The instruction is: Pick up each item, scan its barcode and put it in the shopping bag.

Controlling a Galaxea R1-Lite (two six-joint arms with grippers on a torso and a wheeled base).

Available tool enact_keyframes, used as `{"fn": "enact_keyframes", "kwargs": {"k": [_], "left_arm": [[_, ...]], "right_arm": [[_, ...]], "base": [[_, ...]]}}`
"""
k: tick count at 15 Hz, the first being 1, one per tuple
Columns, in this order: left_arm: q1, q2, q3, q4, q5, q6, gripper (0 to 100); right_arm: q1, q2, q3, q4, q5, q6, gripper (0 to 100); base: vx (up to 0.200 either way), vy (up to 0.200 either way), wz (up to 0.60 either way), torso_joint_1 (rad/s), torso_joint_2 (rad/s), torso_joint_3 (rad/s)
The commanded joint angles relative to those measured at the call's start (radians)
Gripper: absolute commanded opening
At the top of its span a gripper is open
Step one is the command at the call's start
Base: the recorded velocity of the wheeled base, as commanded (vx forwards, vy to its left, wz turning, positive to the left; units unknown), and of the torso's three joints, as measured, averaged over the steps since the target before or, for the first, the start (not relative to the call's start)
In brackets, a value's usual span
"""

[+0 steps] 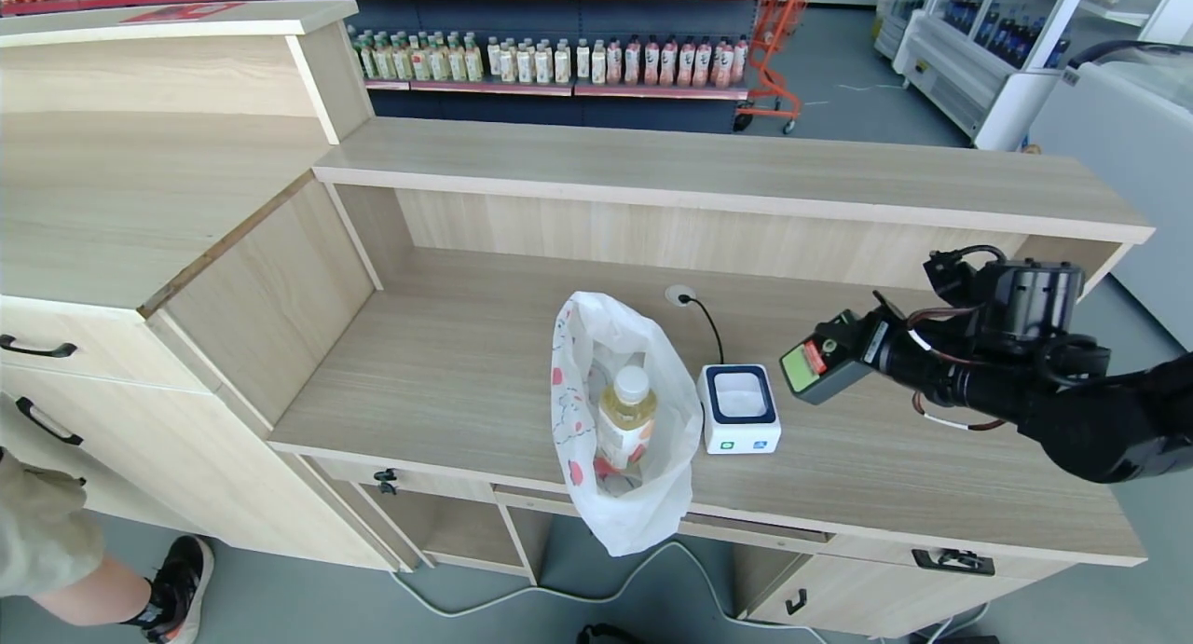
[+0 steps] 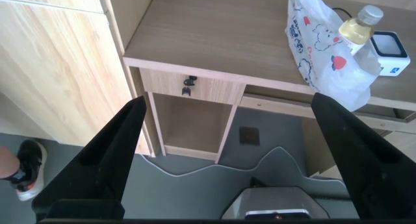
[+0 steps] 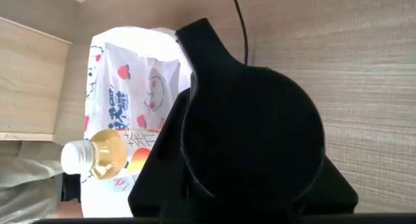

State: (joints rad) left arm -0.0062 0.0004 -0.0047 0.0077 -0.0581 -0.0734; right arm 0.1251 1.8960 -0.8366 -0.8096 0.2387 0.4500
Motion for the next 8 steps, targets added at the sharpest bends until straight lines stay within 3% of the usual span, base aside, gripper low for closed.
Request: {"fn": "enact_keyframes", "kwargs": {"k": [1, 8], "left_arm": [[0.0, 0.0, 0.0, 0.0, 0.0, 0.0, 100], [0.0, 0.0, 0.0, 0.0, 0.0, 0.0, 100]], "right_arm": [[0.018, 0.081, -0.024, 0.0, 0.001, 0.006, 0], [0.05, 0.137, -0.102, 0.001, 0.007, 0.003, 0]], "base": [[0.0, 0.0, 0.0, 0.0, 0.0, 0.0], [0.0, 0.0, 0.0, 0.0, 0.0, 0.0]]}}
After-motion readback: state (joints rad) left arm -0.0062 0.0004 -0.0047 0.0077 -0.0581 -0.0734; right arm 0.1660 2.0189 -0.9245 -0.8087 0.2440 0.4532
